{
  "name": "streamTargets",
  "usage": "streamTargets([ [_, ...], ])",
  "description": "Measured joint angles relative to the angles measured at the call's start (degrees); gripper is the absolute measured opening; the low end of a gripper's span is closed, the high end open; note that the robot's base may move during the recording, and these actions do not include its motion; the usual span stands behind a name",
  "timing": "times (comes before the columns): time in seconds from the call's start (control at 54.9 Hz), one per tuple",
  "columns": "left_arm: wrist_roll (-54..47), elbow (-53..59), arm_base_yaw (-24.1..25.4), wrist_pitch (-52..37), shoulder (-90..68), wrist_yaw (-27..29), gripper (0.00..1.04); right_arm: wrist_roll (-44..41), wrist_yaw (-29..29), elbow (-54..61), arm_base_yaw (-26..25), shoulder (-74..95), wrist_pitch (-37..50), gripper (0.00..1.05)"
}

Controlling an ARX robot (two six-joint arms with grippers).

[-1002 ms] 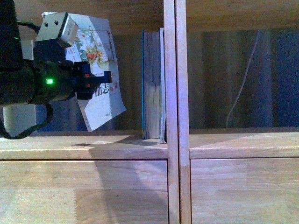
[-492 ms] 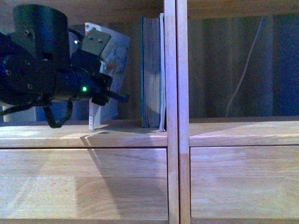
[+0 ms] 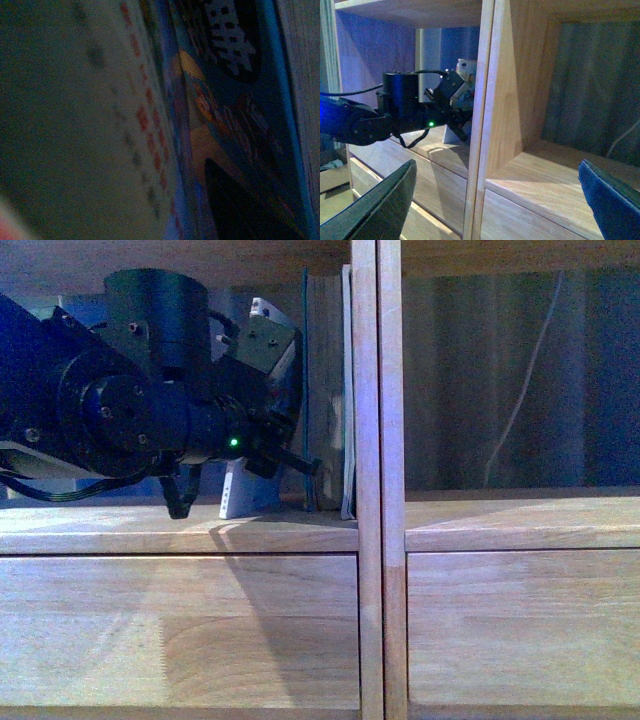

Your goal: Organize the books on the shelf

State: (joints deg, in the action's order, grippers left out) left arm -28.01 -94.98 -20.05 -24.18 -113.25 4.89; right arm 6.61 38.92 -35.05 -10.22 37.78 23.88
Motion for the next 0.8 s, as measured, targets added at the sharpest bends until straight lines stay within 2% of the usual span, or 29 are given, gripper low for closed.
streamTargets([
  [0.073,0.96,-1.38,-0.39,1.44,-0.35,0.28,0.35,0.0,0.0,0.0,0.0,0.0,0.0,0.98],
  [0.182,2.14,-2.03,-1.09,3.21,-0.31,0.04,0.56,-0.02,0.0,0.0,0.0,0.0,0.0,0.98],
  [0.31,4.02,-0.57,-1.4,2.27,0.57,-0.5,0.74,-0.02,0.0,0.0,0.0,0.0,0.0,0.98],
  [0.456,11.91,5.51,-1.2,0.98,5.46,-4.85,0.97,-0.02,-0.04,0.0,0.0,0.0,0.0,0.98],
  [0.547,17.53,10.97,-1.7,-1.57,10.51,-8.48,0.97,-0.02,-0.02,0.0,0.0,0.0,0.0,0.98],
  [0.802,25.09,30.84,-1.84,-5.7,30.64,-11.17,0.97,-0.02,-0.07,0.0,0.0,0.0,0.0,0.98],
])
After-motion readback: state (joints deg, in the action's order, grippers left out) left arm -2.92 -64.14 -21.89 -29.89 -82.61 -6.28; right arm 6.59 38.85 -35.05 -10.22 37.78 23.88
